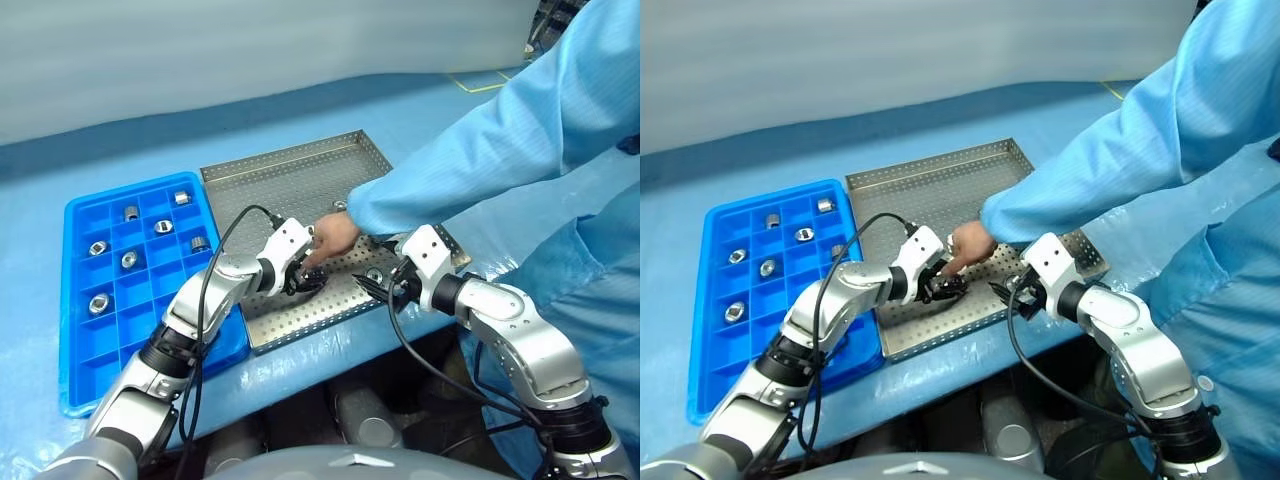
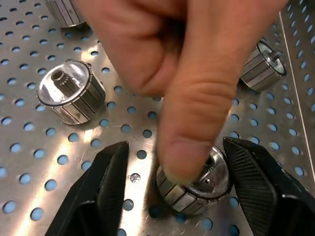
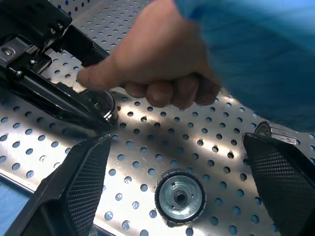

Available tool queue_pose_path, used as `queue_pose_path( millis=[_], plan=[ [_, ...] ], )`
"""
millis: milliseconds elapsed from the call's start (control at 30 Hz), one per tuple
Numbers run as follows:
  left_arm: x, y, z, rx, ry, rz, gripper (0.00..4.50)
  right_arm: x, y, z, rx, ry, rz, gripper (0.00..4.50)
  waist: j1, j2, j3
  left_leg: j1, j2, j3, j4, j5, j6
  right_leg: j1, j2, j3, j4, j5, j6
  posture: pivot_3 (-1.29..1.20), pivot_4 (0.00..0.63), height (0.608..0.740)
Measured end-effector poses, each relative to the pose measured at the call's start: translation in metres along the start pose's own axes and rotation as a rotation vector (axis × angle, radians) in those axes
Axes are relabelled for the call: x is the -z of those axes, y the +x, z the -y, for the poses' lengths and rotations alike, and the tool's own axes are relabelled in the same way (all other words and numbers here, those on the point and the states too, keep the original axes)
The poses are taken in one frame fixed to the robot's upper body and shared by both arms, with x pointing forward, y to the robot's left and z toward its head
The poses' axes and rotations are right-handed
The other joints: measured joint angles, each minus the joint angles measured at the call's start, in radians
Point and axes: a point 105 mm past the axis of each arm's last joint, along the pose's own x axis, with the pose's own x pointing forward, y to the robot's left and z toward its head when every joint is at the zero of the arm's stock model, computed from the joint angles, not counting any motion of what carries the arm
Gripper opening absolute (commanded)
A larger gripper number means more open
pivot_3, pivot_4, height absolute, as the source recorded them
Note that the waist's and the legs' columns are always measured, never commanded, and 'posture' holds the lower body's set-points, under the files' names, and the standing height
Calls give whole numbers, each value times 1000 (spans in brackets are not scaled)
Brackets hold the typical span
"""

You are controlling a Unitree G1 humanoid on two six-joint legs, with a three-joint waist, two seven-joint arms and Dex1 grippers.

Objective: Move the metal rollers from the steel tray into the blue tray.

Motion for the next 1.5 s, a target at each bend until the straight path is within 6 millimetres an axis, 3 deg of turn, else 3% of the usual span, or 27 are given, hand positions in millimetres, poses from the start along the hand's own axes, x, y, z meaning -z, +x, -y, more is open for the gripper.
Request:
queue_pose_path(
  millis=[700, 1033, 1267, 1500],
  plan=[
    [2, -1, -4, -34, -17, 9, 3313, -4, 4, -1, -3, -18, 5, 4500, -2, 0, 0, 0, 0, 0, 0, 0, 0, 0, 0, 0, 0, 0, 1, -289, 150, 740],
    [-23, -17, -36, -197, -72, 137, 3313, -5, 6, -1, -3, -19, 14, 4500, -2, 0, 0, 0, 0, 0, 0, 0, 0, 0, 0, 0, 0, 1, 2, -291, 150, 740],
    [-24, -30, -67, -332, -140, 165, 3313, -4, 9, -2, -9, -17, 16, 4500, -2, 0, 0, 0, 0, 0, 0, 0, 0, 0, 0, 0, 0, 2, 3, -286, 150, 740],
    [-16, -9, -63, -272, -173, 119, 3313, -3, 14, -5, -23, -12, 21, 4500, -2, 0, 0, -1, -1, 0, 0, 0, 0, 0, -1, 0, -1, 2, 4, -290, 150, 740]
  ],
)
